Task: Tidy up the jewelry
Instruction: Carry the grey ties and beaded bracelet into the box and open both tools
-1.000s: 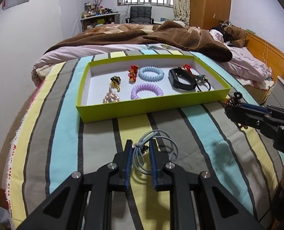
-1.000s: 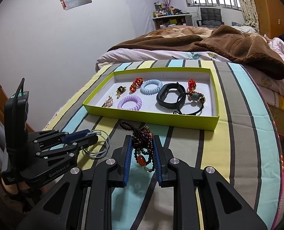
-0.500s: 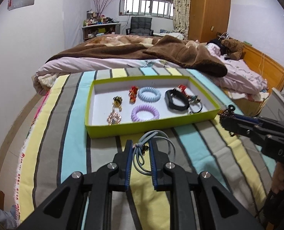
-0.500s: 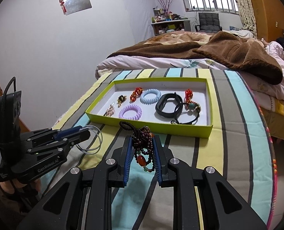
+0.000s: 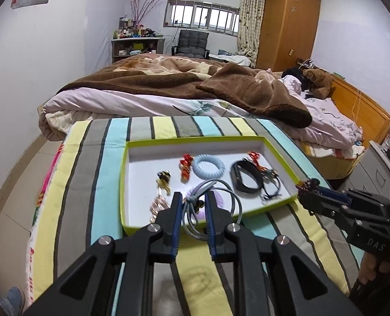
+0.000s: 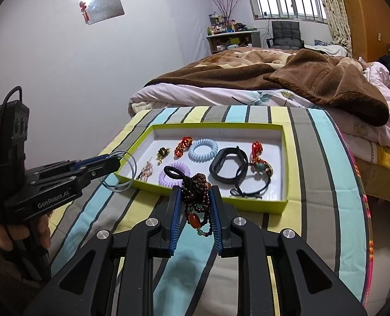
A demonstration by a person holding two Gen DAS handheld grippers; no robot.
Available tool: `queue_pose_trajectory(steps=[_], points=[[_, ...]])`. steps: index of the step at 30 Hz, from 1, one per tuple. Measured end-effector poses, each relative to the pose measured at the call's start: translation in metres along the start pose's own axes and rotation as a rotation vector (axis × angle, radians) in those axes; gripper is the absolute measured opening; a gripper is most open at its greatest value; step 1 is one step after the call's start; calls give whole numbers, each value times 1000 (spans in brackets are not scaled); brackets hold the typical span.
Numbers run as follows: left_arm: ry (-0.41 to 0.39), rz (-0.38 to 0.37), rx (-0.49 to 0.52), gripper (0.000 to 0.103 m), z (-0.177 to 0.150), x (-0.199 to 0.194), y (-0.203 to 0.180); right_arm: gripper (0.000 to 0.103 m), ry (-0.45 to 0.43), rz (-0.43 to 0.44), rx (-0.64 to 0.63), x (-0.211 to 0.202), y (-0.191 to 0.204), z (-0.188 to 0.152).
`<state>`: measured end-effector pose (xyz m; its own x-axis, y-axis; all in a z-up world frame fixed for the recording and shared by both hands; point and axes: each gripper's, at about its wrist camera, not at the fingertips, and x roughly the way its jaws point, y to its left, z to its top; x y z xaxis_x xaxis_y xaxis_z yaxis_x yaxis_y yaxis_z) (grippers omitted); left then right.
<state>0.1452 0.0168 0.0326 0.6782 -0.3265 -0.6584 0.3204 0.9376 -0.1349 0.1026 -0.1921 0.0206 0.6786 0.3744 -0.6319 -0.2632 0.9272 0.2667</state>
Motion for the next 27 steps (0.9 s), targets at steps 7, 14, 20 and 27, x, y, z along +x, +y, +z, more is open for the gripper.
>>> queue_pose_trajectory(steps=[7,14,20,27], points=[[30,-2,-38,18,20,31,22,22,46,-10,-15,31,-6,16],[70,7,-62,18,24,62,34,22,104,-10,-45,66,-5,22],[100,18,-65,18,19,76,37,22,160,-14,-68,91,-6,21],[135,27,-64,18,13,87,40,22,213,-11,-97,107,-4,19]])
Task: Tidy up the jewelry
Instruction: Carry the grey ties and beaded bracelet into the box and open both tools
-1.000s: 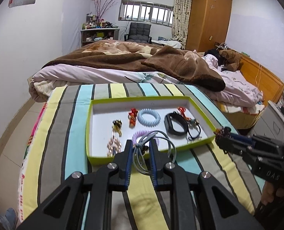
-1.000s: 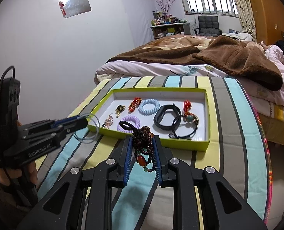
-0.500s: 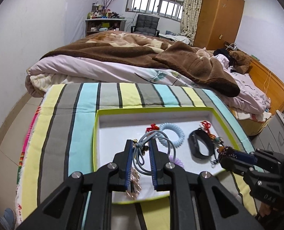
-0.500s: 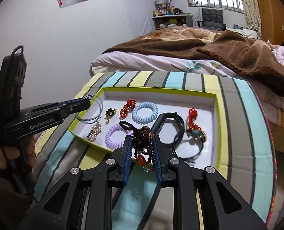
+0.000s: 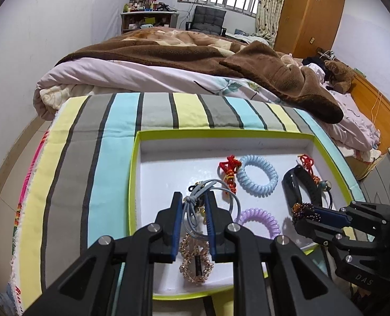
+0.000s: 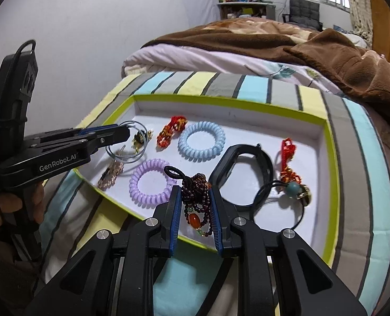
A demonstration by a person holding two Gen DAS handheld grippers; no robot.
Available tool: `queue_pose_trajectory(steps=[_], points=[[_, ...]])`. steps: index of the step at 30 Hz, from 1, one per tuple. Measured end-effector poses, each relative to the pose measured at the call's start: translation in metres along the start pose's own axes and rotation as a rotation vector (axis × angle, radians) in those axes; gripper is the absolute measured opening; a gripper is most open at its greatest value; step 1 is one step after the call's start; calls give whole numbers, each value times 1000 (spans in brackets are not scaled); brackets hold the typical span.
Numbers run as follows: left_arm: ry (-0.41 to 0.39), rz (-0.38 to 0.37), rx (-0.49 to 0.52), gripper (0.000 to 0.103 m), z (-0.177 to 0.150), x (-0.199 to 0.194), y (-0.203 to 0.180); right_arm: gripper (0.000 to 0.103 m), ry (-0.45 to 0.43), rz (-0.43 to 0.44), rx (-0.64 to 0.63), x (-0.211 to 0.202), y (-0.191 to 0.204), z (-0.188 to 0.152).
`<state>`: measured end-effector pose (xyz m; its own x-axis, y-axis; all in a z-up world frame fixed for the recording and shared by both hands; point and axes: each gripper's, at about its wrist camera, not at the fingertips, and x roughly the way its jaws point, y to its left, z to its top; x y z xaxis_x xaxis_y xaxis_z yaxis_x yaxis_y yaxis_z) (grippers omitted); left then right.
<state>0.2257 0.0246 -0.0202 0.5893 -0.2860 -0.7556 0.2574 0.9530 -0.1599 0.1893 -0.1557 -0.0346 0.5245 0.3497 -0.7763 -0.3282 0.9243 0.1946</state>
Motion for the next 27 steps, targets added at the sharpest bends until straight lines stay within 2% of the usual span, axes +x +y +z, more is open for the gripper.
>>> queue_pose_trajectory(steps=[20,27], points=[[38,12,-4,18,-7,10,3,23,26,-29,-17,7,4,1],[40,5,-11,19,-7,9,4,29,26,-18,-4,6,-1,1]])
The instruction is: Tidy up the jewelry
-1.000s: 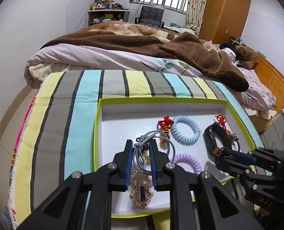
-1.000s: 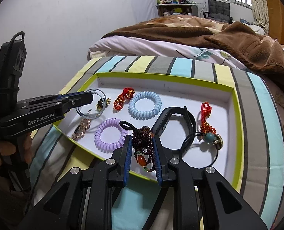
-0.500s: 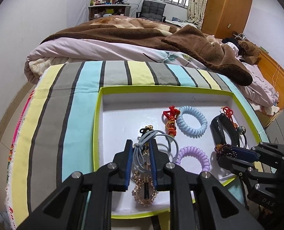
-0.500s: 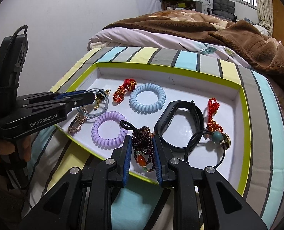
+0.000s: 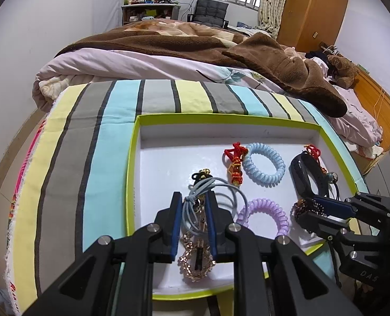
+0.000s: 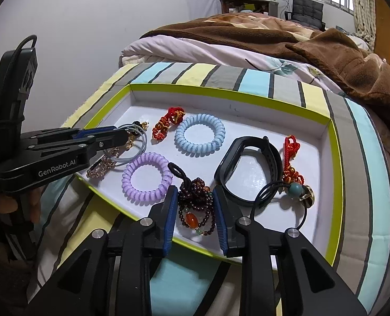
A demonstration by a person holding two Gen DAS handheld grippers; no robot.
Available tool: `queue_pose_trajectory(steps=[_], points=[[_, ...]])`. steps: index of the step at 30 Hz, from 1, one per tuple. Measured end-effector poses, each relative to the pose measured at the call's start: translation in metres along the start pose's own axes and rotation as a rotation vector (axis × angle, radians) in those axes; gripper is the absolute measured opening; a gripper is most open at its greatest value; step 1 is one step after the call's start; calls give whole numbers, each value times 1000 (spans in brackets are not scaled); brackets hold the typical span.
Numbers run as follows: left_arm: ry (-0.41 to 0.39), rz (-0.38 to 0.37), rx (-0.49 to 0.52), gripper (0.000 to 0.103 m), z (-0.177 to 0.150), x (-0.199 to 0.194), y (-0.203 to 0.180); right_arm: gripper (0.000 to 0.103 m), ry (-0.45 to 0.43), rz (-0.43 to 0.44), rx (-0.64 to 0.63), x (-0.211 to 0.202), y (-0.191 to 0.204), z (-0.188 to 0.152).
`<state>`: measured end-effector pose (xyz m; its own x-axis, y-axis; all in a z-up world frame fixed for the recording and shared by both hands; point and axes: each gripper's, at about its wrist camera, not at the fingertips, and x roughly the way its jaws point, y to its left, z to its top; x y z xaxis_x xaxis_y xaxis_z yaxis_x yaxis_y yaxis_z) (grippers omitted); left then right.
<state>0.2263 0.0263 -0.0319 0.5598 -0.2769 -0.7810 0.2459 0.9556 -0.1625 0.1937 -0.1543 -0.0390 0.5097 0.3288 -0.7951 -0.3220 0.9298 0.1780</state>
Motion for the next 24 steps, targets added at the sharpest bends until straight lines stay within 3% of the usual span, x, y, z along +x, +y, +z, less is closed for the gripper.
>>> queue_pose_trajectory(steps=[5,10,13,21,24], points=[[3,-1,1,21,0,1,2,31,2,-1,2,0,0,1],[-3,-5,4,25,-2,-2,0,43,-8,16,6,-1,1,2],[-1,-6,5,32,-2,-4,-2,43,-8,14,7,-2,2,1],[-20,3,10,35,-3,-19,-8,43,-52,1,35,-19,-2,-1],[-47,5,-1,42,-7,-32,-12,44,-76,-8,56,-29,-4,-5]])
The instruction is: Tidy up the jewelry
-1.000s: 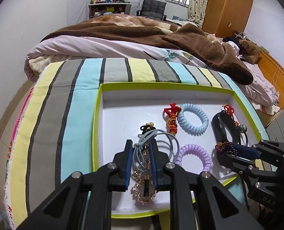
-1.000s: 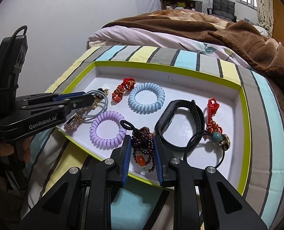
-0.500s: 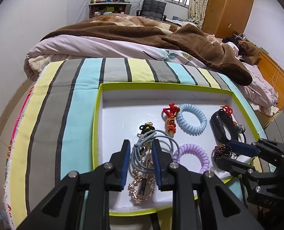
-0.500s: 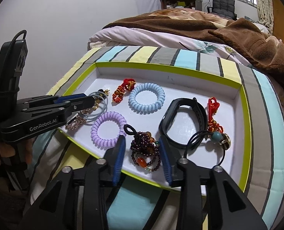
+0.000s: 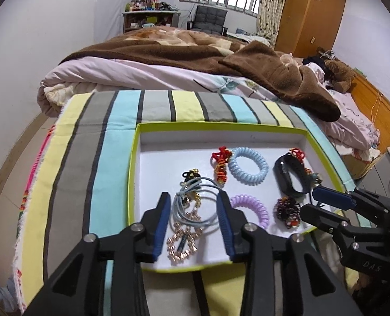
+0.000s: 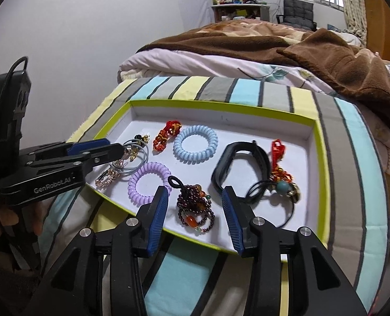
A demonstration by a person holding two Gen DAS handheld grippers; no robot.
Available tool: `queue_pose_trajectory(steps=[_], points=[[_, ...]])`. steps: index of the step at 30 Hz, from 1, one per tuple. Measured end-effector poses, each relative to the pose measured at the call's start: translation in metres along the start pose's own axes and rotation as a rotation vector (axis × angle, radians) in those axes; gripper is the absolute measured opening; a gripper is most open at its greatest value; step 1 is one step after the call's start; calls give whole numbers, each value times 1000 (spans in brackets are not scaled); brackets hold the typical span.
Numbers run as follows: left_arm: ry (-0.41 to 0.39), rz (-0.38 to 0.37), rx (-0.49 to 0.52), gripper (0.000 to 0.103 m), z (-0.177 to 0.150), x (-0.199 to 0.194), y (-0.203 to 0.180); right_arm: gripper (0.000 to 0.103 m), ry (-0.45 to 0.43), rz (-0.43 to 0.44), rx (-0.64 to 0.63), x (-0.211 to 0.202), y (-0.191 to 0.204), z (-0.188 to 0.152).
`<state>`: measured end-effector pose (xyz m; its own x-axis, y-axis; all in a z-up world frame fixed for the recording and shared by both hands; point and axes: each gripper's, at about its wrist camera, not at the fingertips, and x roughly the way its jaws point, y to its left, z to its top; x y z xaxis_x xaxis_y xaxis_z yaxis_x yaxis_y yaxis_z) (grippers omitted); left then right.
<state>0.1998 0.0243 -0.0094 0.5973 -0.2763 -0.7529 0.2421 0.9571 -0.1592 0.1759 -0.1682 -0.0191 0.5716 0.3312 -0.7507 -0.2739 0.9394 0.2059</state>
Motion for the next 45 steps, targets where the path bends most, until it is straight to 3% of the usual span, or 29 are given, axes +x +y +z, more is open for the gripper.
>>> queue_pose_trajectory(steps=[5,10,16,23,37,41,45], points=[[-44,36,3,46,-11,-18,-13,48,-38,15,60,-17,-4,-8],[-84,125,22,47,-28,-33,-29,49,-69,-28,75,-35,-2,-18],[-110,168,19,47,-47,-50,-44,49,-105,-81,78,-55,5,-34],[-141,191,5,47,-66,-71,-56,49,-165,-169,64,-82,17,-51],[-184,224,-25,47,-85,-91,-62,49,-183,-159,55,-102,31,-72],[-185,179,-60,47,-89,-92,-58,49,-181,-158,57,-102,31,-74],[-198,209,-43,47,-90,-94,-61,49,-184,-158,57,-103,32,-75]])
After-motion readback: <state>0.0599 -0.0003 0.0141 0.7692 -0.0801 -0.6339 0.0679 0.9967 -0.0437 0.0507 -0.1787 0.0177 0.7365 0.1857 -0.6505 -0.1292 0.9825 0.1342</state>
